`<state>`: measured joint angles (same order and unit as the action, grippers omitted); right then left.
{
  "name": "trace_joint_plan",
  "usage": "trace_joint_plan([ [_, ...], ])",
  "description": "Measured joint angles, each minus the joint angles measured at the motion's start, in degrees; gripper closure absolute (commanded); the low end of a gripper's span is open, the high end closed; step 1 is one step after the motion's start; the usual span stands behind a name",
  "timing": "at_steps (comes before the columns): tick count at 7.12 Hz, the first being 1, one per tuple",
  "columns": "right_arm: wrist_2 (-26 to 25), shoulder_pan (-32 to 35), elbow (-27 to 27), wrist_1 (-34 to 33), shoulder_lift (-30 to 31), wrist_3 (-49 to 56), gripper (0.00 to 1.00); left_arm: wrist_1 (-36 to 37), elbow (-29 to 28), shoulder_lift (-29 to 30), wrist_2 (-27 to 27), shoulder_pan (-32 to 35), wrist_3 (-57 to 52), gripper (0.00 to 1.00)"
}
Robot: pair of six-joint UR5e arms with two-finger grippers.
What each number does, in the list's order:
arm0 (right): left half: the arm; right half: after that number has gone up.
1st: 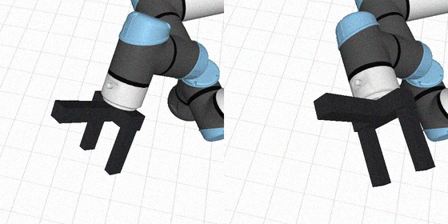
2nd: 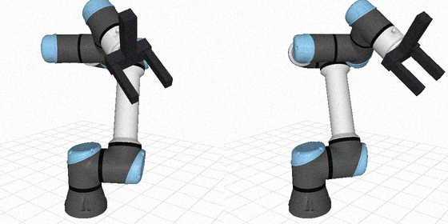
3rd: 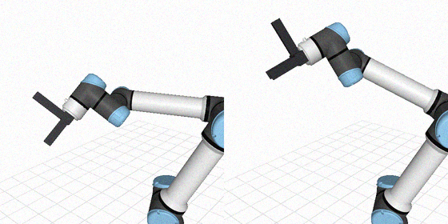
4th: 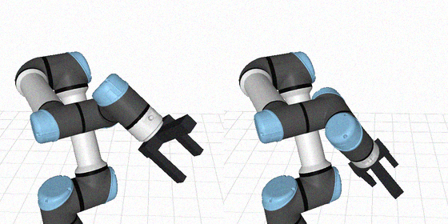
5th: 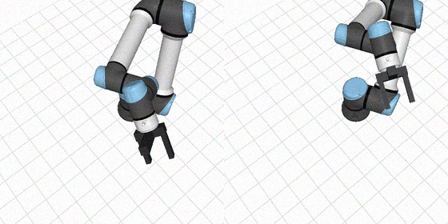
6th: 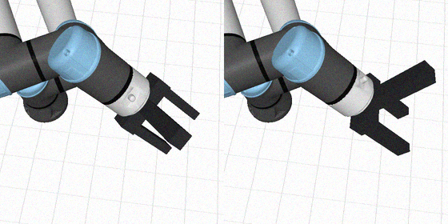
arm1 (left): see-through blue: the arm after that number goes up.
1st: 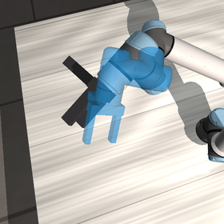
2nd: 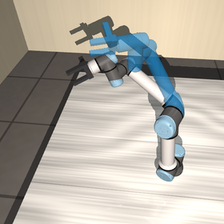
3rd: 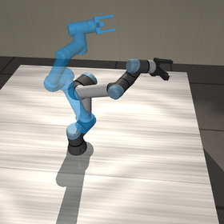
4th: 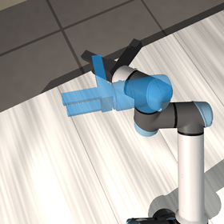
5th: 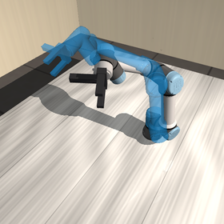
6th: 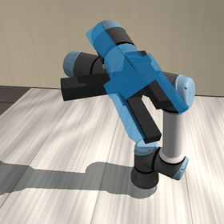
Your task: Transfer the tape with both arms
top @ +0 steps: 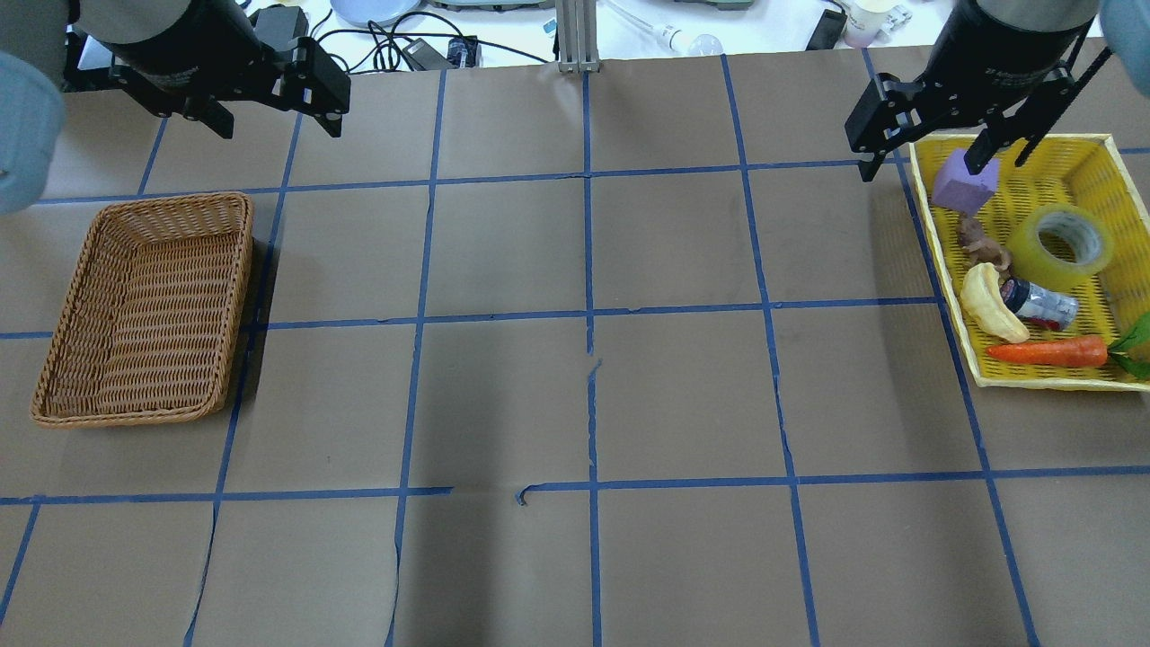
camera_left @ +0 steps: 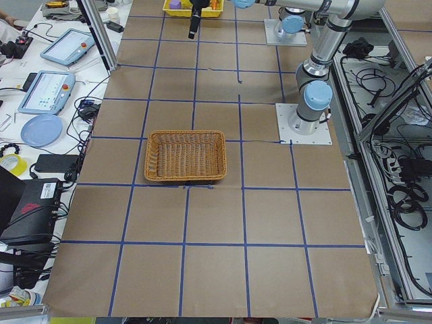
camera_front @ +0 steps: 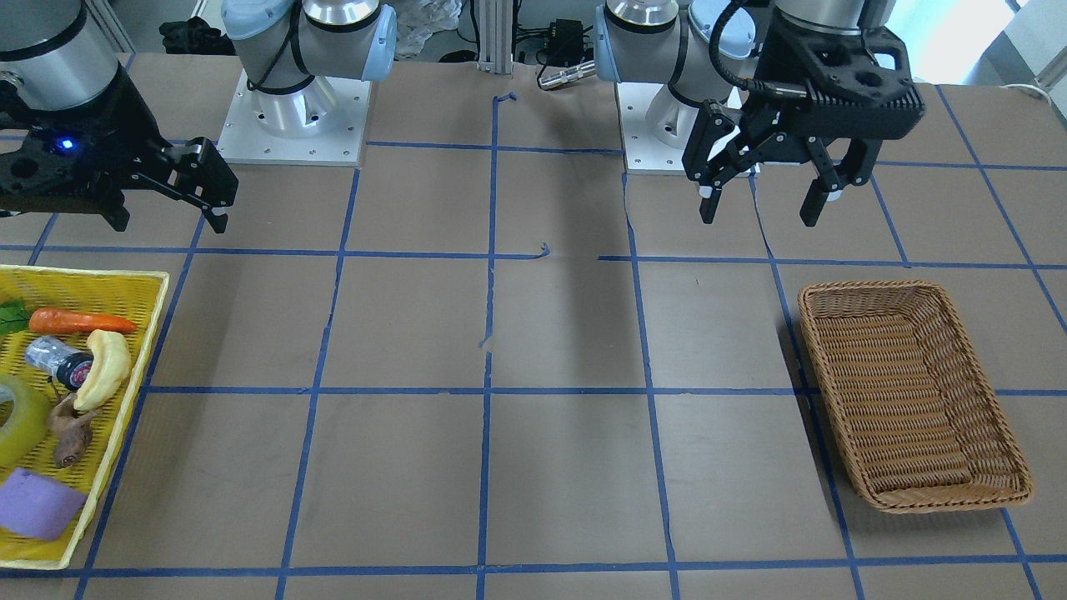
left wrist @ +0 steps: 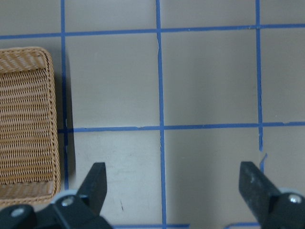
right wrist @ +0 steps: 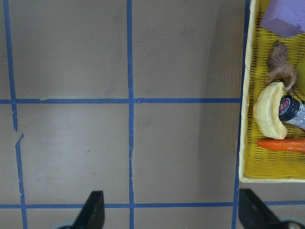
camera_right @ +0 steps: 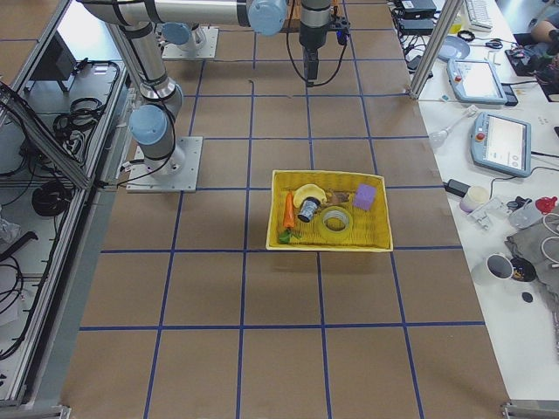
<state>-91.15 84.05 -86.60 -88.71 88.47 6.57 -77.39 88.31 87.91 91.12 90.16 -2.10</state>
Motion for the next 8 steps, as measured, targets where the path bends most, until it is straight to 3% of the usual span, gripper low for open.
trace_joint_plan([
  [3,0.01,-0.01,-0.18,0.03,0.11,0.23,0.0,2.13,3.56,-0.77,0.89,-0.71,-1.33,0.0],
  [8,-0.07,-0.11,-0.24,0.03,0.13,0.37,0.0,0.35,3.95,-1.15,0.78,-0.75,-1.33,0.0],
])
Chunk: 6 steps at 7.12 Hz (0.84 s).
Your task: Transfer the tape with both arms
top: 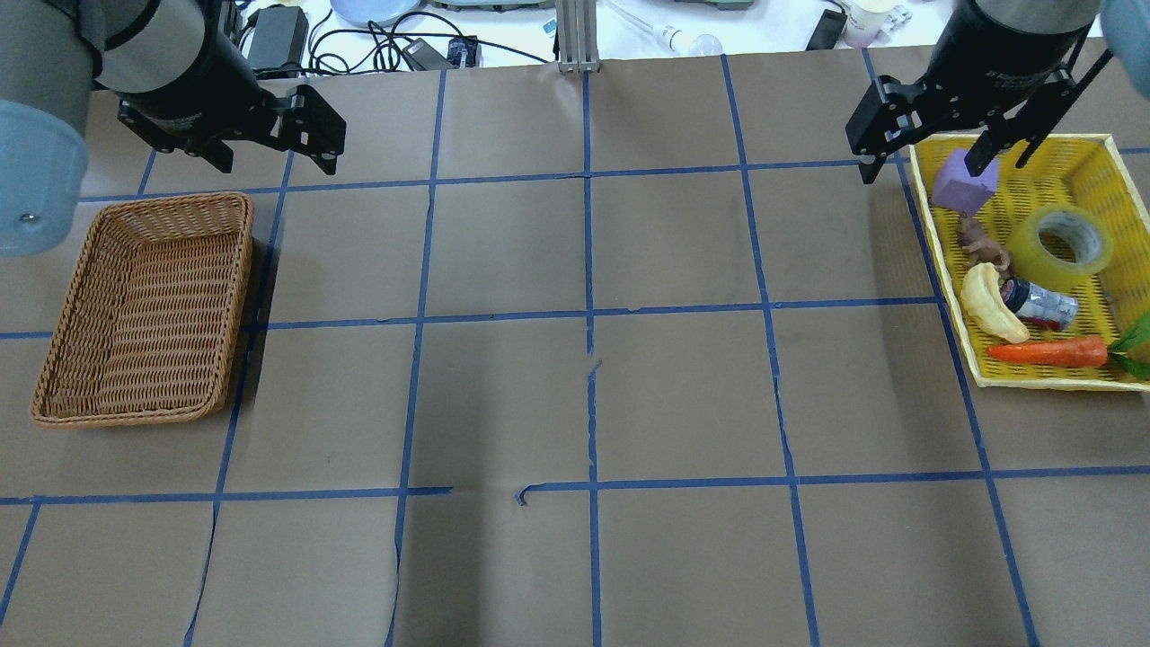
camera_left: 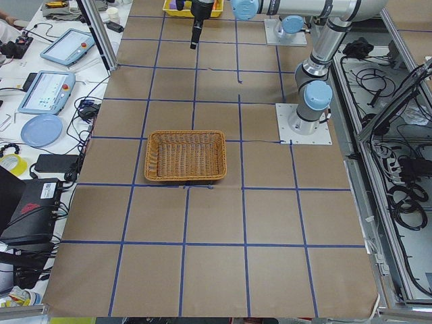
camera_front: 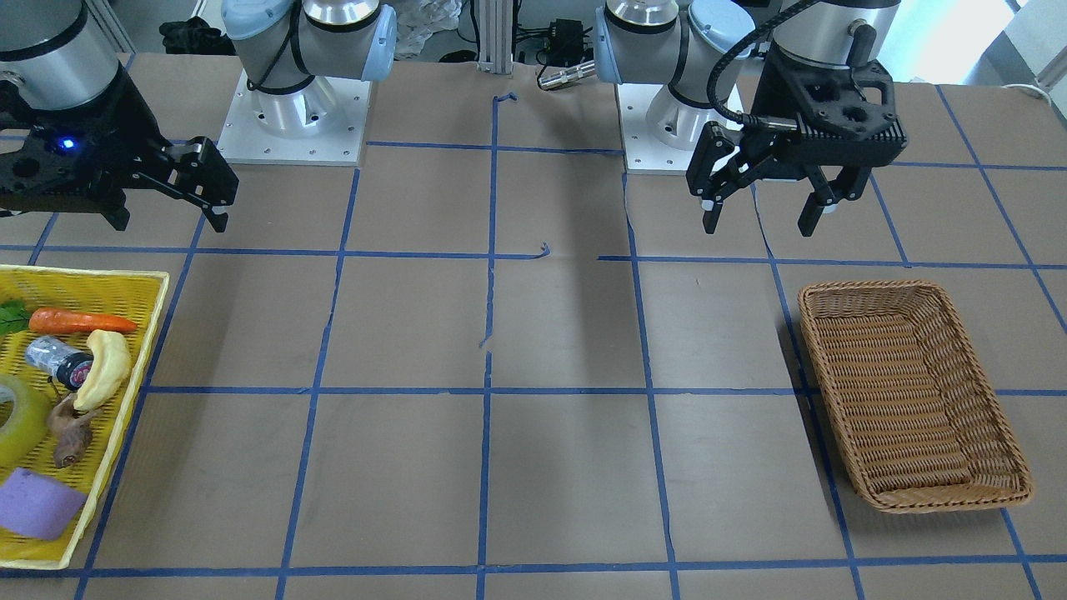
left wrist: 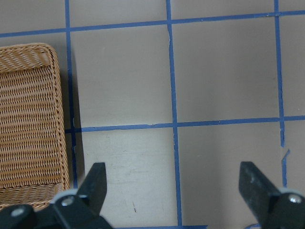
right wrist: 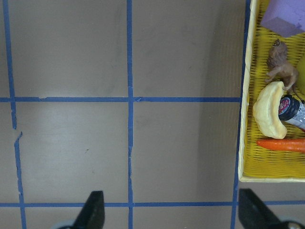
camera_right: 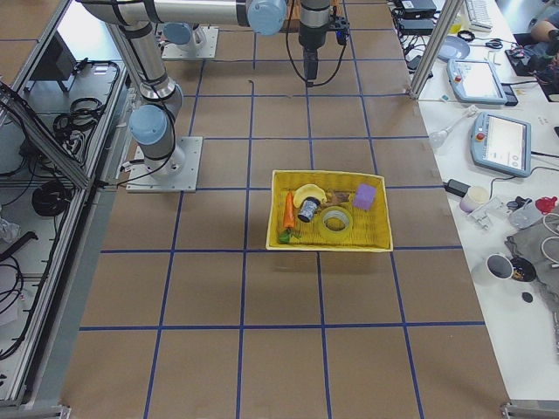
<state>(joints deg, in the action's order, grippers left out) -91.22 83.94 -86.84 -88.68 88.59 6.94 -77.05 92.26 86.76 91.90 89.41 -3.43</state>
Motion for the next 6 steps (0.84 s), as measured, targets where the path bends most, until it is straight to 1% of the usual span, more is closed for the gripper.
trace_joint_plan([
  [6,-0.01,0.04,0.0,0.02,0.0,-0.01,0.0,-0.21,0.65,-0.18,-0.32,-0.03,0.56,0.0],
])
